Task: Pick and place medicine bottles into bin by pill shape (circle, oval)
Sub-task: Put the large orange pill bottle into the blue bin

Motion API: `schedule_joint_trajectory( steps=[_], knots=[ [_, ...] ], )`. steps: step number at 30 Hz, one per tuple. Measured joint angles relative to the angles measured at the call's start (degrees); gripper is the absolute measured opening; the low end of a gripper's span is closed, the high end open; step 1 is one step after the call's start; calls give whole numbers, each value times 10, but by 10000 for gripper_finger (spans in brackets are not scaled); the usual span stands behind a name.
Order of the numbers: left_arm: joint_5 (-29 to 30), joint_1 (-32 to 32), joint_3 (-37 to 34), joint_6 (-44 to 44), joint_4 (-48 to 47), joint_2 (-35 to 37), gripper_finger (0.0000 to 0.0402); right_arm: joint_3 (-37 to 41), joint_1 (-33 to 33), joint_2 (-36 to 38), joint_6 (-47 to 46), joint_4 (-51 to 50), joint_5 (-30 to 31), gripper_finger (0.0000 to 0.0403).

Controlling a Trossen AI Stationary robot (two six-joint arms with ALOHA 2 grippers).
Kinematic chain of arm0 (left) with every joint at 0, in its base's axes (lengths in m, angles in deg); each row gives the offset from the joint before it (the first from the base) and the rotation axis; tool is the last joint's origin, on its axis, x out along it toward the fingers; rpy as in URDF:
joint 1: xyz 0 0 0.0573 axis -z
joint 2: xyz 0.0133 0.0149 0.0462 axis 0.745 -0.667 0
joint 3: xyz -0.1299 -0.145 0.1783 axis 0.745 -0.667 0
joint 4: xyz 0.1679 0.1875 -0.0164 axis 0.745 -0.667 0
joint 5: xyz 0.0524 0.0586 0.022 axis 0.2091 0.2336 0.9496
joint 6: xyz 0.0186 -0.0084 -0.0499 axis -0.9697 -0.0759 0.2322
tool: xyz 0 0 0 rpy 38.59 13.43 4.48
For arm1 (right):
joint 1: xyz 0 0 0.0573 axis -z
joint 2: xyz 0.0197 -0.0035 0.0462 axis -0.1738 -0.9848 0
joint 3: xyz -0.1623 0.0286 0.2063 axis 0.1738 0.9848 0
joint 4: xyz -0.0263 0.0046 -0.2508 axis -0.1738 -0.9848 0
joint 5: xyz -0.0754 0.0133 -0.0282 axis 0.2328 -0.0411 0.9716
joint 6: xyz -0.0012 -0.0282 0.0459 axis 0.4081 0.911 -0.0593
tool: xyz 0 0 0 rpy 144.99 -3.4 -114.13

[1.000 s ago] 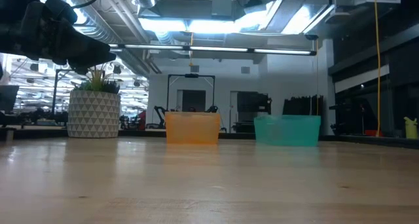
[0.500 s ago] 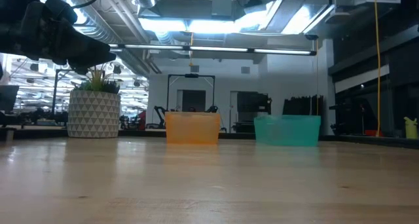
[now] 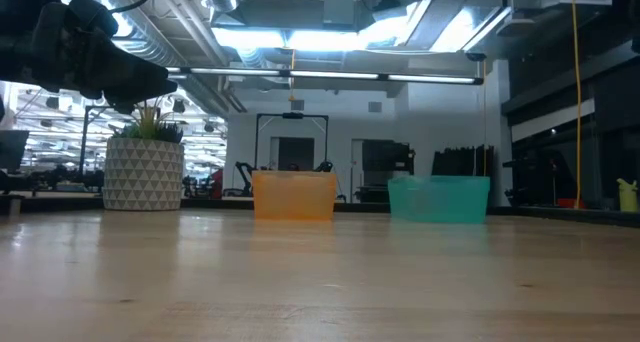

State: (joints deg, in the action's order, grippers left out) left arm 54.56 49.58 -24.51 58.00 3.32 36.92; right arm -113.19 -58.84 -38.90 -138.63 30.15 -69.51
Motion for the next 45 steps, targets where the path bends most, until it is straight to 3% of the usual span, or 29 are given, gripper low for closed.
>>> schedule_joint_trajectory(
  steps=[8,16,23,32,39,45],
  knots=[
    [0,0,0,0,0,0,176,-52,27,0,37,-48,5,222],
    [0,0,0,0,0,0,176,-164,111,1,158,-210,118,208],
    [0,0,0,0,0,0,176,-201,274,3,404,-231,135,218],
    [0,0,0,0,0,0,176,-200,501,66,734,-155,134,214],
    [0,0,0,0,0,0,176,-200,653,49,888,-92,73,217],
    [0,0,0,0,0,0,176,-200,722,-3,952,-81,24,217]
  ],
)
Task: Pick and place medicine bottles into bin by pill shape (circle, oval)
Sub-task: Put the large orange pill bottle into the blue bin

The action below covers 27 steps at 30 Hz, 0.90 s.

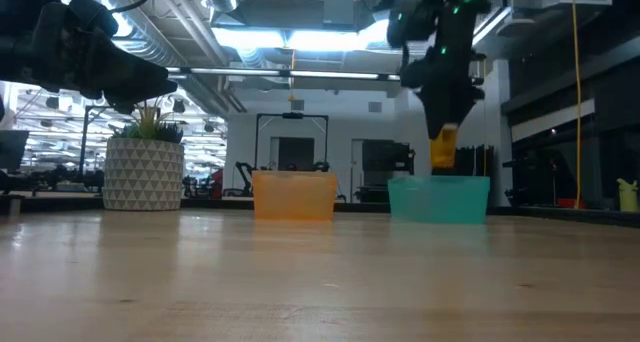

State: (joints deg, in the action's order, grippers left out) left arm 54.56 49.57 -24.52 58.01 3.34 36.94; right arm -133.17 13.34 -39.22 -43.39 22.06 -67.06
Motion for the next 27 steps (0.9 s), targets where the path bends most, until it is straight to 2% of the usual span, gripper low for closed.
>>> schedule_joint_trajectory(
  steps=[11,27],
  knots=[
    [0,0,0,0,0,0,176,1,64,-87,73,68,-84,217],
    [0,0,0,0,0,0,176,1,65,-140,47,115,-91,218]
  ],
)
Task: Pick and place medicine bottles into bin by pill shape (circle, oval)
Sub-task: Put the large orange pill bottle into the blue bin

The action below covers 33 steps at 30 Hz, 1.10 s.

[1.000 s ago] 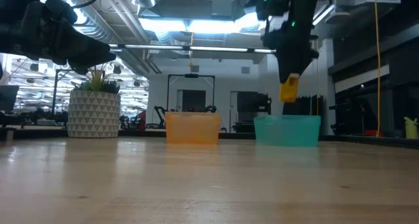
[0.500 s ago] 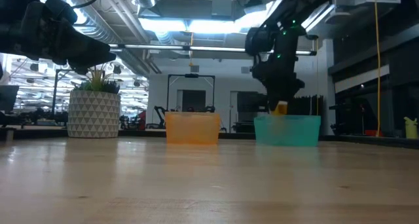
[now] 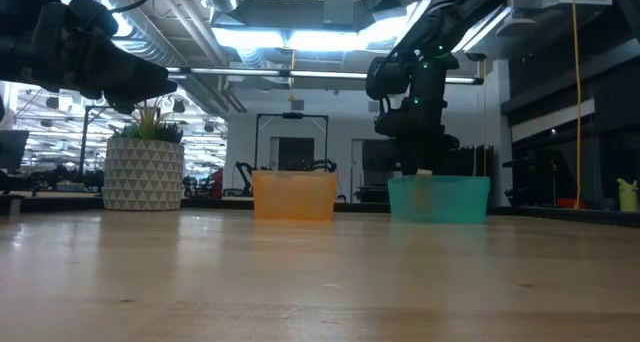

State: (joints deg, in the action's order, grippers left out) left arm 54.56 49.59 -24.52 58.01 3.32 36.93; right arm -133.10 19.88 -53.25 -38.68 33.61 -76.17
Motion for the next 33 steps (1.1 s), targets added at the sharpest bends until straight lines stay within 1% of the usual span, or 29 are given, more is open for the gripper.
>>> schedule_joint_trajectory(
  steps=[16,19,26,30,33],
  knots=[
    [0,0,0,0,0,0,176,0,-1,0,-23,17,-8,220],
    [0,0,0,0,0,0,176,0,-1,0,-24,17,-6,233],
    [0,0,0,0,0,0,176,0,-1,0,-25,13,-5,290],
    [0,0,0,0,0,0,176,0,-1,7,-33,4,-4,296],
    [0,0,0,0,0,0,176,-5,-1,33,-38,0,6,293]
  ],
)
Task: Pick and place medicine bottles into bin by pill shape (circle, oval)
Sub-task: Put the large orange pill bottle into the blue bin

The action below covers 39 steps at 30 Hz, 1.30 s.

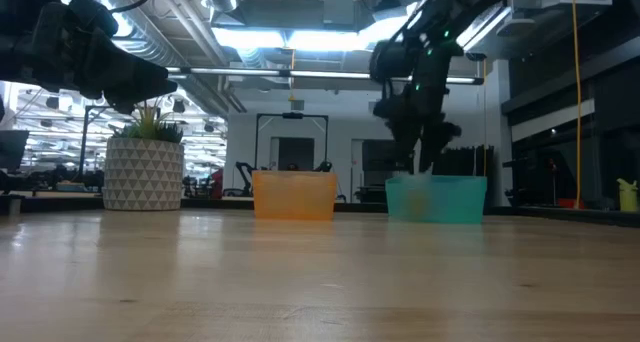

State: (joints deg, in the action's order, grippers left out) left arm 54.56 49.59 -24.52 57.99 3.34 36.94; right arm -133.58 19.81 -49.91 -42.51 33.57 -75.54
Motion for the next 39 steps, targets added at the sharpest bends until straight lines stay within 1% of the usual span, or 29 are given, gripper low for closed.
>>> schedule_joint_trajectory(
  steps=[3,6,9,12,14,17,20,24,28,31,36,39],
  knots=[
    [0,0,0,0,0,0,176,-1,-4,36,-7,-12,18,292],
    [0,0,0,0,0,0,176,0,-20,83,-37,-63,26,292],
    [0,0,0,0,0,0,176,19,-72,139,-81,-115,32,292],
    [0,0,0,0,0,0,176,52,-165,202,-148,-132,43,291],
    [0,0,0,0,0,0,176,80,-244,244,-215,-136,63,291],
    [0,0,0,0,0,0,176,127,-360,292,-345,-138,84,291],
    [0,0,0,0,0,0,176,171,-464,311,-489,-134,85,291],
    [0,0,0,0,0,0,176,193,-583,294,-661,-111,86,291],
    [0,0,0,0,0,0,176,166,-670,246,-778,-110,111,291],
    [0,0,0,0,0,0,176,132,-715,200,-837,-120,116,291],
    [0,0,0,0,0,0,176,64,-765,113,-897,-124,106,291],
    [0,0,0,0,0,0,176,12,-786,62,-918,-148,105,291]
  ],
)
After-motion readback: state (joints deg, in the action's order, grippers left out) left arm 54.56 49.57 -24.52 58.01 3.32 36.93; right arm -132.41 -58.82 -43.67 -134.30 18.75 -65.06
